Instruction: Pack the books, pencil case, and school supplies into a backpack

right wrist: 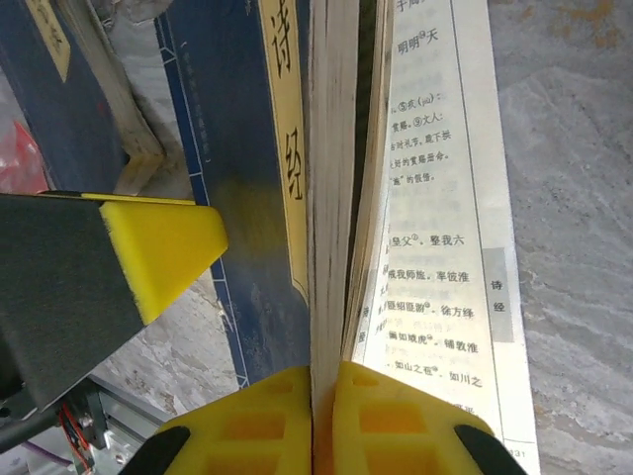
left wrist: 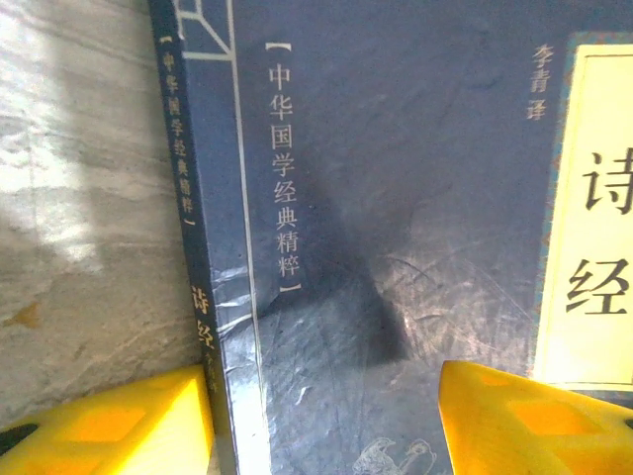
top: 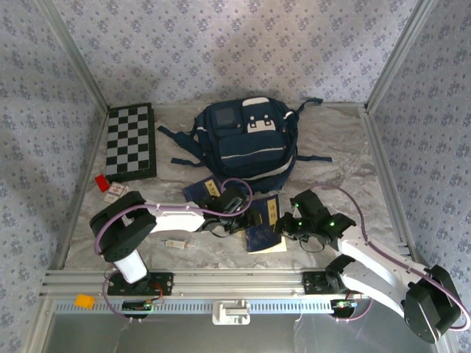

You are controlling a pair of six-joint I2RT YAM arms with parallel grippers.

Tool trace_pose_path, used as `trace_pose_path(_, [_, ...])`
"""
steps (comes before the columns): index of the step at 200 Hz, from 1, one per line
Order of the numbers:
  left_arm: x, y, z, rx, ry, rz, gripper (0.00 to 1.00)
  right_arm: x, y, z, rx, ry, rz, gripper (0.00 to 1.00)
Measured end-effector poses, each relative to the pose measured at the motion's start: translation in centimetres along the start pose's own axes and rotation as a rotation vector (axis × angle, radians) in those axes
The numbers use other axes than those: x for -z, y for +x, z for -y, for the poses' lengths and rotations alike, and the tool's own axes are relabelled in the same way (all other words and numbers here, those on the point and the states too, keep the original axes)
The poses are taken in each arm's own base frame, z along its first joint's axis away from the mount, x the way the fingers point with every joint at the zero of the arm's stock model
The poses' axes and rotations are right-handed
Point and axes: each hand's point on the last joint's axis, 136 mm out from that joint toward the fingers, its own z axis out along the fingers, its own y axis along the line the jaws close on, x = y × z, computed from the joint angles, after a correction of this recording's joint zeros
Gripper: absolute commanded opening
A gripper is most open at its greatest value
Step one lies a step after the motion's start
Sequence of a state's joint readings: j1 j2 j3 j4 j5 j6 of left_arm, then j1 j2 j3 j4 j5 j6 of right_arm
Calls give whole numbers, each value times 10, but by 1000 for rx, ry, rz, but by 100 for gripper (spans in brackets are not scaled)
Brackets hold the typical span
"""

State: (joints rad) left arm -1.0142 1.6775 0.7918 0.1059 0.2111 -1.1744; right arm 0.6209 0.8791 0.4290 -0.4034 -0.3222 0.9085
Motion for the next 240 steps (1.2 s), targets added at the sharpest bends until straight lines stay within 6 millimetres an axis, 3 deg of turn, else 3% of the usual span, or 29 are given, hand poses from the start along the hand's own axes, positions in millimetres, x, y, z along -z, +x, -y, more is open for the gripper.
trace_pose_path(26, [4, -2, 5, -12, 35, 9, 66, 7, -2, -5, 0, -23, 23, 0])
trace_pose_path(47, [21, -8, 16, -28, 87, 37, 72, 18, -6, -13, 3, -46, 52, 0])
trace_pose_path(95, [92, -43, 48, -83, 240, 175, 84, 66, -23, -57, 45, -155, 148, 0])
trace_pose_path(142, [145, -65, 65, -88, 357, 254, 84, 109, -40, -106, 92, -278, 220, 0])
trace_pose_path(183, [161, -62, 78, -82, 443, 235, 82, 118, -55, -142, 135, -358, 227, 0])
trace_pose_path(215, [166, -61, 88, -67, 496, 218, 78, 112, -65, -156, 144, -401, 218, 0])
trace_pose_path(240, [172, -61, 97, -54, 547, 209, 73, 119, -72, -168, 147, -463, 237, 0])
